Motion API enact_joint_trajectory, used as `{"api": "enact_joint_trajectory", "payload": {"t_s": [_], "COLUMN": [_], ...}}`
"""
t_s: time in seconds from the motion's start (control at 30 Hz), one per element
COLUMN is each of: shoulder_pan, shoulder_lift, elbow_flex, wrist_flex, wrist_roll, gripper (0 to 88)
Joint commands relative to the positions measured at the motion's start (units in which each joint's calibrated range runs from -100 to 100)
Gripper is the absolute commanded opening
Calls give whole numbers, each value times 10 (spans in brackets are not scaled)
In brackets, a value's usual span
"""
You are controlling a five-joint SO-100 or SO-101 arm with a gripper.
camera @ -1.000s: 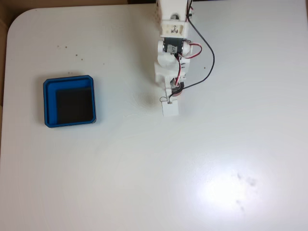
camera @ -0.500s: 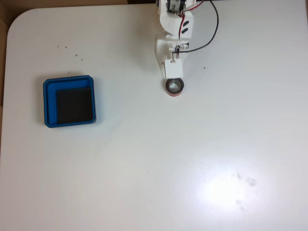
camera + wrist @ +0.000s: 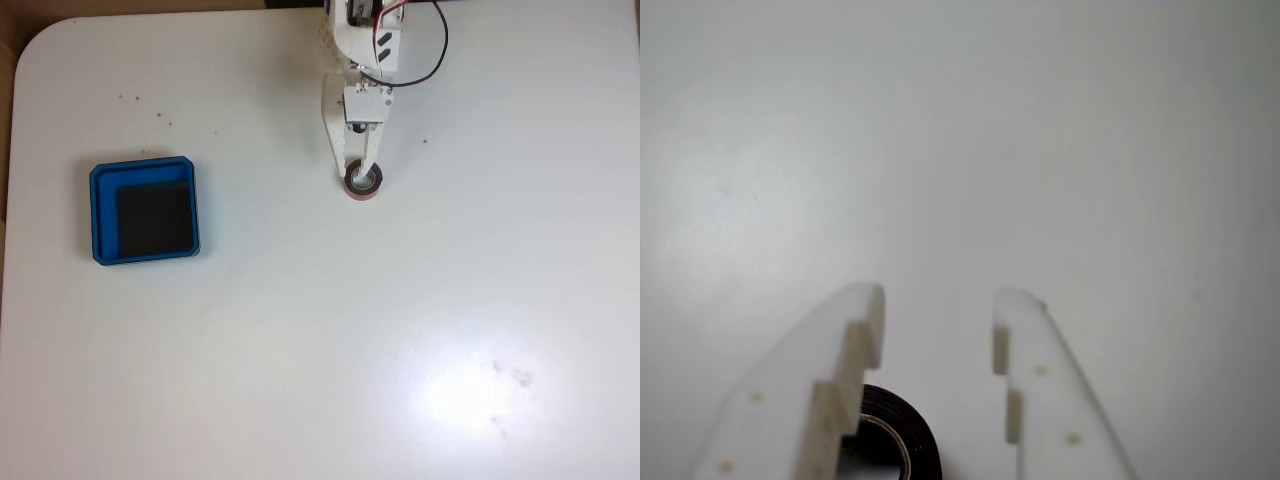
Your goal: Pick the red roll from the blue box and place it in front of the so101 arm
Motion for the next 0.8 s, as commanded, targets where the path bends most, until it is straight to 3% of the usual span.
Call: {"api": "enact_joint_trajectory", "payload": {"t_s": [0.0,0.77], "shoulder_pan": [-3,-19], "shoulder_lift": [-31,-30], "elbow_flex": [52,65], "wrist_flex": [-82,-87], "wrist_roll": [4,2], "gripper": [100,91]}}
